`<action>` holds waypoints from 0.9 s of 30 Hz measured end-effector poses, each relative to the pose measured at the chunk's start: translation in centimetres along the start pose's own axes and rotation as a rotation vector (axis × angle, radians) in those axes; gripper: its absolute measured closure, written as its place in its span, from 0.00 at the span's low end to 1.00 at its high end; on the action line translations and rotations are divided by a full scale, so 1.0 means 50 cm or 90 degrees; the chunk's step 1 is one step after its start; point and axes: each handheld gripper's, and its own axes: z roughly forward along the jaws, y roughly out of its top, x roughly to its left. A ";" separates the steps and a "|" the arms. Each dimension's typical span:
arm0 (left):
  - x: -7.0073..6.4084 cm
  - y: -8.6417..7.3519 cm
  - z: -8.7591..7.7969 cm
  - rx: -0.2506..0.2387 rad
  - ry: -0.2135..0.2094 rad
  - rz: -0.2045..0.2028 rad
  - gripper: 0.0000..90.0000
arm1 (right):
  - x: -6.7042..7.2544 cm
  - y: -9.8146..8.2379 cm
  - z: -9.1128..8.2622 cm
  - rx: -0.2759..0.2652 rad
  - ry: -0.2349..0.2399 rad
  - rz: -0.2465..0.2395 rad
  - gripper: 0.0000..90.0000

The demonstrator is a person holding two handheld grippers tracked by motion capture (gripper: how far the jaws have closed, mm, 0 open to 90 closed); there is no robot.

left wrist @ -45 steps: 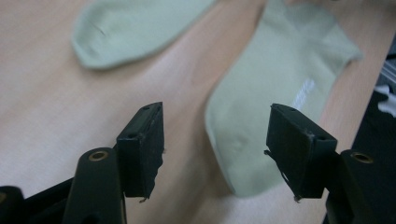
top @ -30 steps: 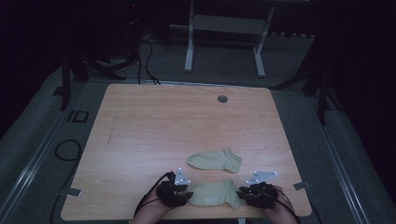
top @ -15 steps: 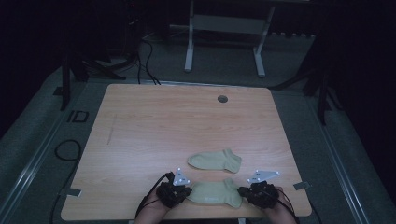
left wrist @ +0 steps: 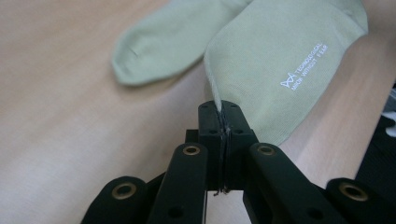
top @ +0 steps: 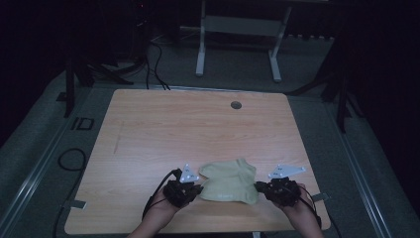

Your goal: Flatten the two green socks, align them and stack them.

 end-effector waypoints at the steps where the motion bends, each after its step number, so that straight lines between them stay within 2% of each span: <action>1: 0.004 0.008 -0.003 -0.001 0.002 0.003 0.98 | -0.005 0.008 -0.001 -0.001 -0.002 0.000 0.94; 7: 0.036 0.056 -0.009 -0.002 0.006 -0.002 0.98 | -0.032 0.058 -0.005 -0.011 -0.013 -0.002 0.94; 10: 0.049 0.077 -0.009 -0.010 0.023 0.009 0.98 | -0.046 0.080 -0.005 -0.011 -0.020 -0.005 0.94; 16: 0.065 0.111 0.002 -0.007 0.022 0.012 0.98 | -0.076 0.113 -0.003 -0.009 -0.031 0.005 0.94; 20: 0.075 0.118 0.013 -0.001 0.019 0.007 0.98 | -0.089 0.122 0.001 -0.008 -0.035 0.012 0.94; 27: 0.096 0.105 0.045 0.020 0.014 -0.007 0.98 | -0.097 0.112 0.030 0.010 -0.025 0.026 0.94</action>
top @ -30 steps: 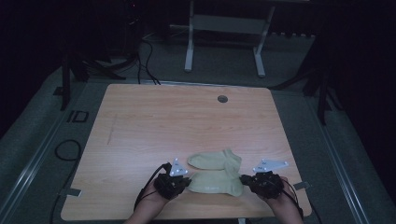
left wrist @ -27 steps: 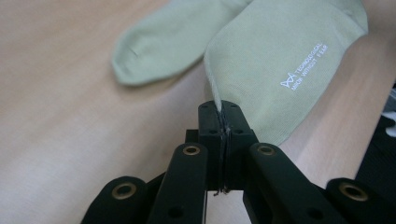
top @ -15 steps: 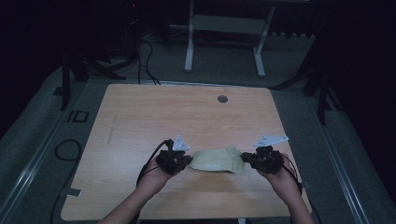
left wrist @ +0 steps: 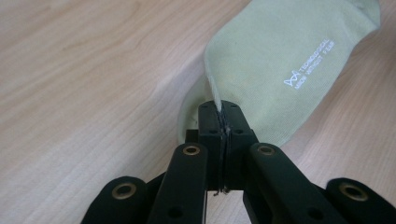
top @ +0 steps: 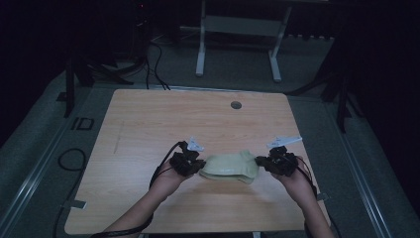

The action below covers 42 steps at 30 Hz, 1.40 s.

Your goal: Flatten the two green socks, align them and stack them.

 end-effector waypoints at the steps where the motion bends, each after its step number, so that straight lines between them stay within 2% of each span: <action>1: 0.002 -0.002 0.006 0.003 0.000 -0.006 0.98 | 0.000 -0.002 0.006 0.003 0.000 0.000 0.94; 3: 0.006 -0.006 0.017 0.008 -0.004 -0.013 0.98 | -0.002 -0.006 0.017 0.011 -0.001 0.001 0.94; 11: 0.010 -0.015 0.056 0.025 0.003 -0.016 0.98 | -0.018 -0.017 0.057 0.037 -0.004 0.017 0.94; 16: 0.011 -0.020 0.073 0.042 0.000 -0.007 0.98 | -0.024 -0.027 0.078 0.050 0.002 0.028 0.94; 21: 0.018 -0.021 0.079 0.041 0.000 -0.012 0.98 | -0.029 -0.040 0.099 0.070 0.006 0.033 0.94; 29: 0.021 -0.029 0.091 0.049 -0.005 -0.016 0.98 | -0.037 -0.051 0.119 0.082 0.006 0.040 0.94; 42: 0.020 -0.041 0.096 0.059 -0.008 -0.019 0.97 | -0.037 -0.057 0.127 0.081 0.003 0.040 0.93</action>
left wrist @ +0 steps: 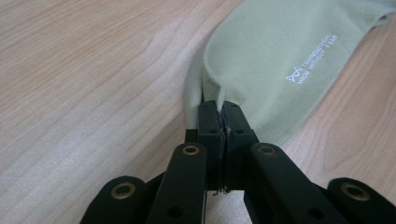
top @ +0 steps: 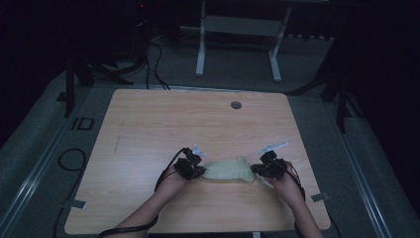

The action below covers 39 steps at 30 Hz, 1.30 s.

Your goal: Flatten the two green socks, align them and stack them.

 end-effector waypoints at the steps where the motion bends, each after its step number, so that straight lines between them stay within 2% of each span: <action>1: -0.001 0.000 -0.002 0.002 -0.002 0.001 0.96 | 0.001 0.001 0.000 0.002 0.000 -0.001 0.92; 3: -0.002 0.003 -0.012 0.000 -0.011 0.000 0.80 | 0.002 0.004 -0.001 0.002 -0.003 -0.008 0.87; 4: -0.003 0.005 -0.020 -0.006 -0.005 0.001 0.74 | 0.002 0.006 -0.005 -0.002 -0.006 -0.007 0.85; 6: -0.004 0.011 -0.041 -0.021 0.010 0.004 0.66 | 0.003 0.009 -0.017 -0.016 -0.003 -0.003 0.81; 8: -0.007 0.019 -0.064 -0.045 0.030 0.010 0.63 | 0.007 0.014 -0.032 -0.029 0.000 -0.006 0.80; 10: -0.015 0.025 -0.084 -0.081 0.036 0.017 0.64 | 0.018 0.017 -0.046 -0.039 0.003 -0.015 0.79; 12: -0.027 0.030 -0.091 -0.094 0.034 0.026 0.73 | 0.032 0.020 -0.055 -0.049 0.011 -0.026 0.79; 14: -0.039 0.033 -0.081 -0.090 0.021 0.034 0.85 | 0.047 0.020 -0.057 -0.054 0.018 -0.035 0.79; 16: -0.049 0.031 -0.059 -0.075 0.021 0.032 0.89 | 0.060 0.017 -0.051 -0.053 0.023 -0.039 0.80; 19: -0.053 0.023 -0.025 -0.054 0.031 0.029 0.89 | 0.069 0.008 -0.031 -0.040 0.019 -0.044 0.81; 24: -0.042 0.003 0.013 -0.019 0.048 0.028 0.91 | 0.064 -0.003 -0.004 -0.014 0.010 -0.046 0.79; 26: -0.036 -0.001 0.011 -0.027 0.046 0.015 0.91 | 0.062 -0.006 0.006 -0.003 0.007 -0.048 0.78; 30: -0.026 -0.007 0.003 -0.022 0.063 0.015 0.89 | 0.061 -0.001 0.016 -0.005 0.012 -0.056 0.77; 34: -0.010 -0.019 -0.007 -0.025 0.073 0.001 0.89 | 0.070 0.018 0.030 -0.003 0.013 -0.065 0.77; 39: 0.014 -0.033 -0.021 -0.025 0.081 -0.021 0.89 | 0.087 0.048 0.051 0.006 0.021 -0.094 0.76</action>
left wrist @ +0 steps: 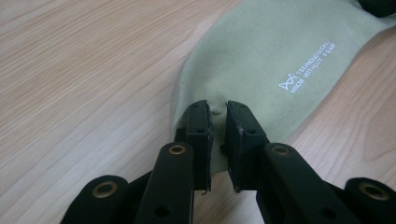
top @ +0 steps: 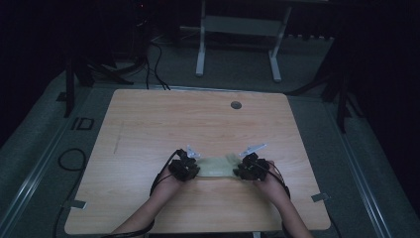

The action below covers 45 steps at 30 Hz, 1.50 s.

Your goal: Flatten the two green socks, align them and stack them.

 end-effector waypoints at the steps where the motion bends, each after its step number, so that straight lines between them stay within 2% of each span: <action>1: 0.003 -0.003 -0.002 -0.001 0.000 -0.002 0.89 | -0.001 0.006 0.003 0.002 0.005 -0.004 0.76; 9: 0.022 -0.008 -0.006 -0.002 0.008 -0.012 0.89 | -0.001 0.037 0.022 0.010 0.004 -0.016 0.78; 18: 0.022 -0.005 -0.005 -0.001 0.009 -0.010 0.89 | -0.005 0.041 0.024 0.009 0.016 -0.006 0.75; 19: 0.020 -0.004 -0.005 -0.001 0.002 -0.009 0.89 | -0.005 0.041 0.024 0.008 0.018 -0.005 0.74; 20: 0.019 -0.003 -0.007 -0.002 -0.008 -0.008 0.85 | -0.008 0.043 0.023 0.012 0.028 0.001 0.69; 22: 0.018 0.001 -0.015 -0.014 -0.032 -0.004 0.79 | -0.006 0.046 0.020 0.016 0.026 -0.004 0.61; 24: 0.014 0.005 -0.027 -0.031 -0.053 -0.014 0.70 | -0.004 0.047 0.013 0.012 0.029 -0.008 0.55; 26: 0.005 0.010 -0.037 -0.041 -0.062 -0.011 0.62 | -0.002 0.046 0.000 -0.016 0.030 -0.006 0.48; 28: -0.005 0.012 -0.045 -0.046 -0.069 0.003 0.50 | 0.000 0.044 -0.012 -0.038 0.034 -0.006 0.38; 30: -0.011 0.012 -0.049 -0.046 -0.080 0.008 0.43 | 0.002 0.041 -0.022 -0.036 0.052 0.003 0.30; 31: -0.013 0.010 -0.051 -0.043 -0.098 0.014 0.39 | 0.005 0.038 -0.028 -0.041 0.055 -0.006 0.29; 32: -0.014 0.010 -0.050 -0.039 -0.106 0.017 0.37 | 0.008 0.034 -0.034 -0.056 0.064 -0.021 0.22; 33: -0.014 0.008 -0.051 -0.046 -0.102 0.009 0.29 | 0.010 0.033 -0.037 -0.063 0.073 -0.025 0.18; 34: -0.013 0.006 -0.051 -0.053 -0.106 0.003 0.25 | 0.010 0.031 -0.040 -0.066 0.079 -0.022 0.18; 36: -0.008 0.002 -0.052 -0.058 -0.110 -0.005 0.16 | 0.013 0.028 -0.042 -0.077 0.070 -0.036 0.15; 40: 0.002 -0.007 -0.053 -0.059 -0.090 -0.009 0.08 | 0.011 0.020 -0.045 -0.095 0.042 -0.039 0.15; 42: 0.009 -0.014 -0.057 -0.067 -0.088 -0.016 0.08 | 0.008 0.014 -0.047 -0.100 0.038 -0.037 0.15; 45: 0.016 -0.024 -0.065 -0.084 -0.069 -0.019 0.08 | 0.002 0.003 -0.051 -0.109 0.031 -0.028 0.15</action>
